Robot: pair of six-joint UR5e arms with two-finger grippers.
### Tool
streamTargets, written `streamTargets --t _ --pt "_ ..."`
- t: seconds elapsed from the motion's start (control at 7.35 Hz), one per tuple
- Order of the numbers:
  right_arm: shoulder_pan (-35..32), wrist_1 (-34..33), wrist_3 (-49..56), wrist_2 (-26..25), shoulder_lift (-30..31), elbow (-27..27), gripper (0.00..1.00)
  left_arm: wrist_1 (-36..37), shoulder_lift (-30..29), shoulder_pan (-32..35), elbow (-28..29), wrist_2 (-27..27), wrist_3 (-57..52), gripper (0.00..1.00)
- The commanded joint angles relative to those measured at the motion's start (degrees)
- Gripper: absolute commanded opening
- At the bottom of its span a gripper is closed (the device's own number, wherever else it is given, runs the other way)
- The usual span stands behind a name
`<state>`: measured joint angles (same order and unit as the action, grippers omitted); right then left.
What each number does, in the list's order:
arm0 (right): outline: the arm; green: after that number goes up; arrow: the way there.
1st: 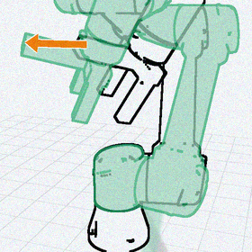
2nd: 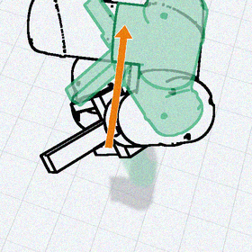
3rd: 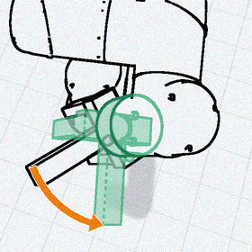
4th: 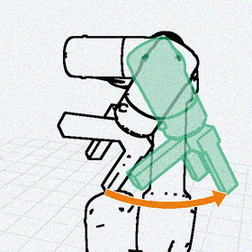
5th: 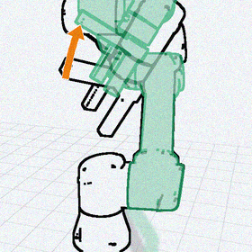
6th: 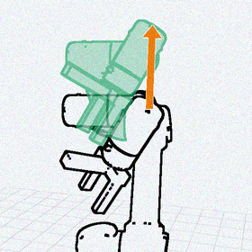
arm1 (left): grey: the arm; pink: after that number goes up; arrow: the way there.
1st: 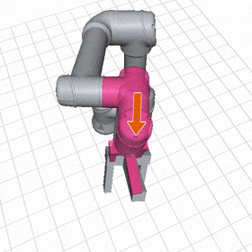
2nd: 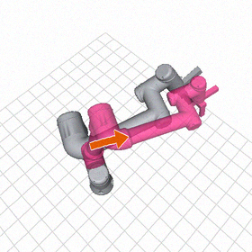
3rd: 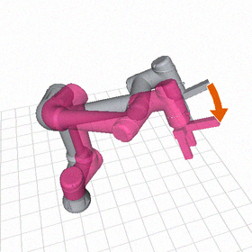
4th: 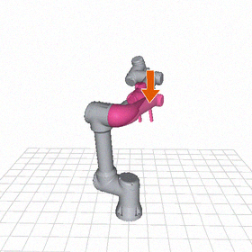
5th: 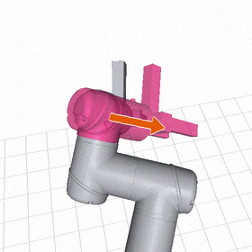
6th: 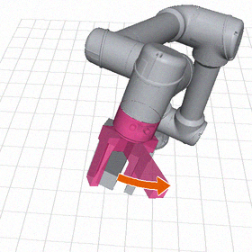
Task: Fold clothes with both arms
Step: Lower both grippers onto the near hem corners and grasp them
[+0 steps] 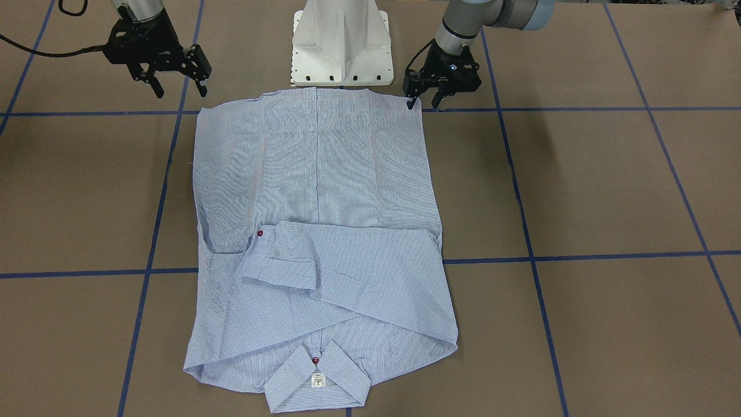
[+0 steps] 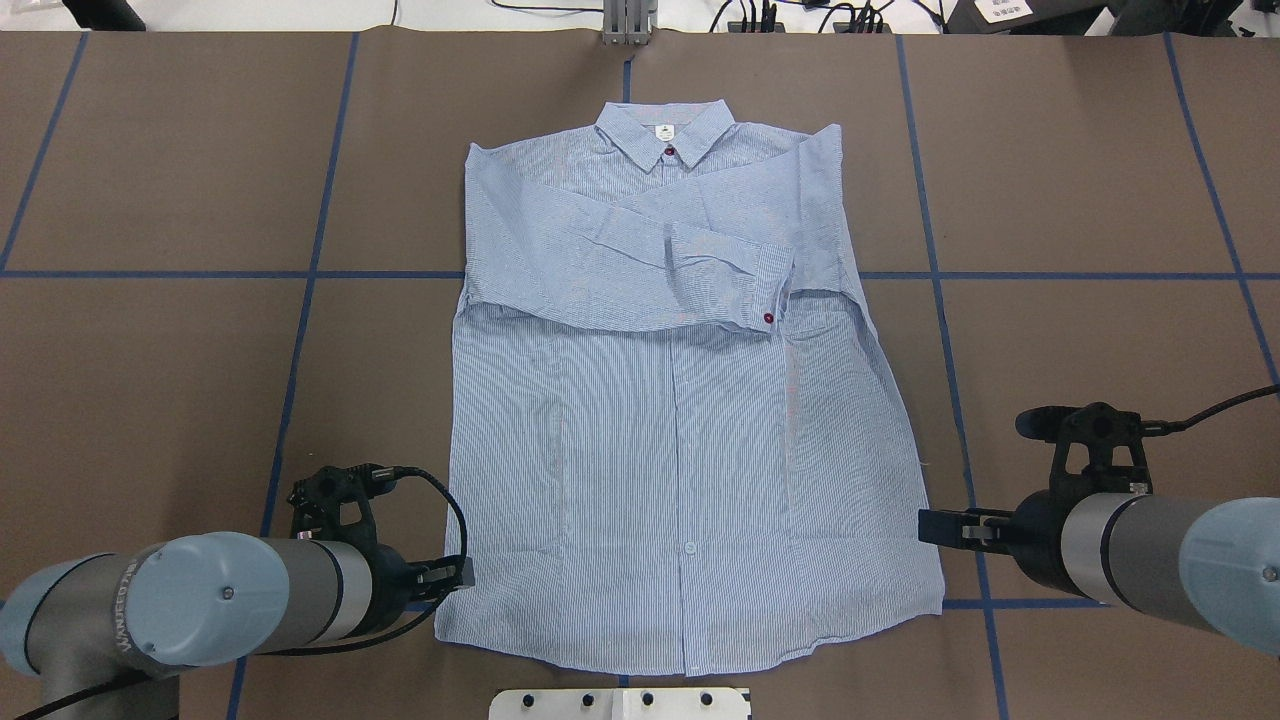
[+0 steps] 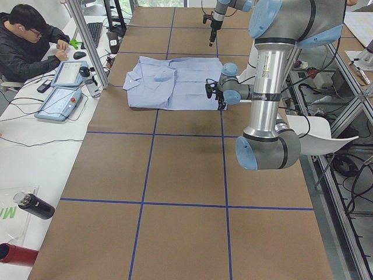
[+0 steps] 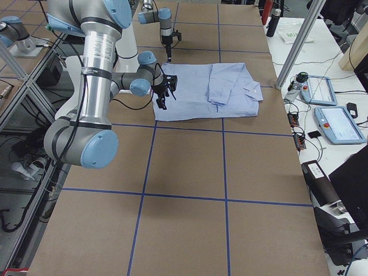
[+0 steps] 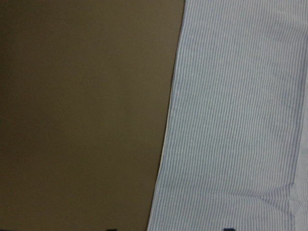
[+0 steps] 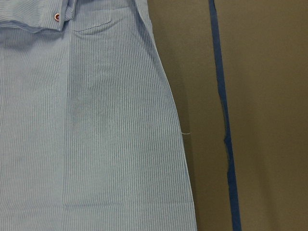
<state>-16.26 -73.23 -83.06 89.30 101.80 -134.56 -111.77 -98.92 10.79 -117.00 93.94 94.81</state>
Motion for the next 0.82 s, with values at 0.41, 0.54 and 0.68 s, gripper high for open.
streamTargets --t 0.41,0.54,0.68 --pt "0.0 0.0 0.0 0.0 0.0 0.0 1.00 0.6 -0.7 -3.3 1.5 0.0 0.0 0.59" --pt "0.0 0.0 0.0 0.0 0.1 0.0 1.00 0.7 -0.7 -3.3 1.7 0.0 0.0 0.56" --pt "0.0 0.0 0.0 0.0 0.0 0.0 1.00 0.8 -1.4 -3.3 1.7 0.2 -0.1 0.55"
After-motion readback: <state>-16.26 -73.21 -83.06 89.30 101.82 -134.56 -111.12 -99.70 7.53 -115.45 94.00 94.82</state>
